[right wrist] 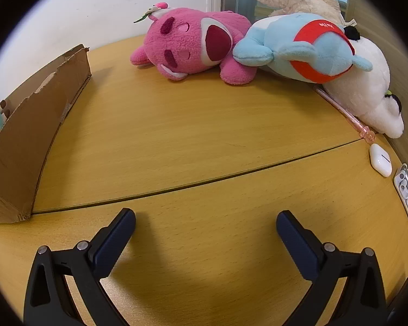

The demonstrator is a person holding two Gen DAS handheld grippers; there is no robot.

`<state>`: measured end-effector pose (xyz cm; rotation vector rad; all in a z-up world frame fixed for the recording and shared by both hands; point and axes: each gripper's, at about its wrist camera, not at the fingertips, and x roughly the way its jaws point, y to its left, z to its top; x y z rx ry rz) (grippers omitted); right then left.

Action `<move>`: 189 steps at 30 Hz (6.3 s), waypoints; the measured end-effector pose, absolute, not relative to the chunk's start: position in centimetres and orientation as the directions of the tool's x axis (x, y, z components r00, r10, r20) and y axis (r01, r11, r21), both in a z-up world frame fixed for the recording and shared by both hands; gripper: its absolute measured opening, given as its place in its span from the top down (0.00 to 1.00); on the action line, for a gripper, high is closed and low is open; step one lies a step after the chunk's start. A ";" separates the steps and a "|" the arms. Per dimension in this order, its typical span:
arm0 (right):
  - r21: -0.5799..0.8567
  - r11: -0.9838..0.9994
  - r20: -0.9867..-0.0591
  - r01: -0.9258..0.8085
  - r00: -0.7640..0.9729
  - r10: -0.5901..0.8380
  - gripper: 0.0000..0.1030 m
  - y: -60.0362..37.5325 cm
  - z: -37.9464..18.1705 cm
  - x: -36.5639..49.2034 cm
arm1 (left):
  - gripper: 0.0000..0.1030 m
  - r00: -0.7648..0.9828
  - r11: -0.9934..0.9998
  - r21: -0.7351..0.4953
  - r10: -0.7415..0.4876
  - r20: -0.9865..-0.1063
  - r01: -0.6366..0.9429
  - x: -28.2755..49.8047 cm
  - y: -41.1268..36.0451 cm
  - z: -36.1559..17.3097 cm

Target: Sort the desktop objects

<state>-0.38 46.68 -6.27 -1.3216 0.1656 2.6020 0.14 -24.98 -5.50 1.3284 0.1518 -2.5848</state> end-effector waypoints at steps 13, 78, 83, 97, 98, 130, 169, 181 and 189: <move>-0.003 -0.970 -0.809 -0.243 -0.570 0.145 0.00 46.7 -6.4 -0.3 | 0.00 -0.562 -0.968 0.014 -0.158 -0.812 0.252 0.1 -24.9 -5.4; -0.009 -0.972 -0.812 -0.236 -0.565 0.145 0.00 47.0 -6.6 -0.3 | 0.00 -0.562 -0.968 0.013 -0.156 -0.812 0.251 -0.1 -25.2 -5.4; -0.010 -0.972 -0.812 -0.235 -0.565 0.145 0.00 47.0 -6.6 -0.3 | 0.00 -0.562 -0.968 0.012 -0.156 -0.812 0.251 -0.1 -25.2 -5.3; -0.010 -0.972 -0.812 -0.234 -0.565 0.145 0.00 46.9 -6.7 -0.4 | 0.00 -0.561 -0.968 0.012 -0.155 -0.813 0.250 -0.2 -25.2 -5.3; -0.010 -0.972 -0.812 -0.234 -0.565 0.145 0.00 46.9 -6.6 -0.4 | 0.00 -0.561 -0.968 0.012 -0.155 -0.813 0.250 -0.2 -25.2 -5.3; -0.010 -0.968 -0.824 -0.251 -0.547 0.150 0.00 46.9 -6.7 -0.6 | 0.00 -0.558 -0.967 0.010 -0.157 -0.815 0.256 -0.2 -25.2 -5.2; 0.293 -0.539 -0.680 0.790 -0.224 -0.698 0.01 11.9 -1.2 25.2 | 0.00 -0.641 -0.931 -0.328 0.155 -0.752 0.160 25.7 -11.0 1.8; 0.316 -0.550 -0.771 0.773 -0.128 -0.624 0.02 14.2 -2.8 24.9 | 0.14 -0.555 -0.885 -0.463 0.408 -0.725 -0.046 24.5 -7.1 0.8; 0.299 -0.493 -0.745 0.817 -0.124 -0.656 0.20 14.0 -2.2 25.6 | 0.23 -0.545 -0.867 -0.490 0.454 -0.705 -0.089 25.6 -8.3 1.9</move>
